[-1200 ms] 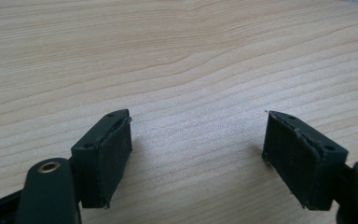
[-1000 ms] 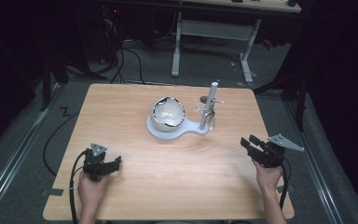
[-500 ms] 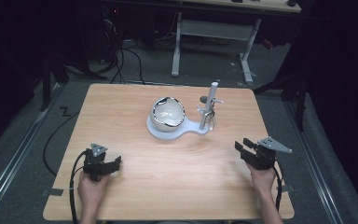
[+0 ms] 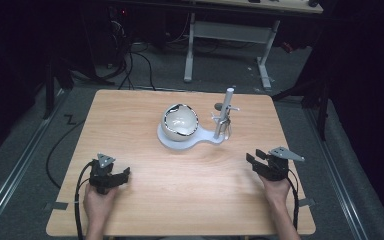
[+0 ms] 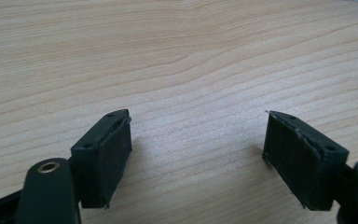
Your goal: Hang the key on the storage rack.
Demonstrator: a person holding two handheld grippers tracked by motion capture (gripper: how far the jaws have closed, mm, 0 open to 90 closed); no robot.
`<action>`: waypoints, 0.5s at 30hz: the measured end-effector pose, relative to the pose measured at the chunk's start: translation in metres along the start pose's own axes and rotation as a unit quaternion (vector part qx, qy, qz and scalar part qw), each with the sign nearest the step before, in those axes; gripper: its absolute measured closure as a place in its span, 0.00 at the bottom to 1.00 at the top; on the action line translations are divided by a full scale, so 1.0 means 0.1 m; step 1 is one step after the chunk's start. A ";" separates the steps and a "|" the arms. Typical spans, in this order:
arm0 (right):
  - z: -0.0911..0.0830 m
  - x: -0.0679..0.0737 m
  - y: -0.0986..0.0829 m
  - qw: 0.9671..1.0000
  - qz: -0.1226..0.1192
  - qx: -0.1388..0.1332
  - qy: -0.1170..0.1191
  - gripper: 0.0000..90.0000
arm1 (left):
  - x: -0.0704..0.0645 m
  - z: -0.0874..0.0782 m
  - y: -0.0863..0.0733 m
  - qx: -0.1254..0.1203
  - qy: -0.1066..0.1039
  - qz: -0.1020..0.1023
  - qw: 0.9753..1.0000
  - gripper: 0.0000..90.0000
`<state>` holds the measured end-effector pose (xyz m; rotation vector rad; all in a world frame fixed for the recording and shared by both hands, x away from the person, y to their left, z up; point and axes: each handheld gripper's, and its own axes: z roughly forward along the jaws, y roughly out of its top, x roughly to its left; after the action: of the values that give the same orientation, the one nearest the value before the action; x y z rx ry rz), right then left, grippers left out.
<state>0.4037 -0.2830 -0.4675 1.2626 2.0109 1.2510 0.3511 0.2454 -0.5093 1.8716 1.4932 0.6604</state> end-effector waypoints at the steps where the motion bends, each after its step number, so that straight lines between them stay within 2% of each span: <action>1: 0.01 0.00 0.00 1.000 -0.001 0.001 -0.001 0.57 | 0.00 0.00 0.00 0.000 0.000 0.000 1.000 0.26; 15: 0.17 0.00 -0.05 1.000 -0.001 0.020 -0.008 0.57 | 0.00 0.00 0.00 0.000 0.000 0.000 1.000 0.26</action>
<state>0.4138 -0.2765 -0.4801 1.2841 2.0352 1.2023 0.3511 0.2454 -0.5093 1.8711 1.4933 0.6604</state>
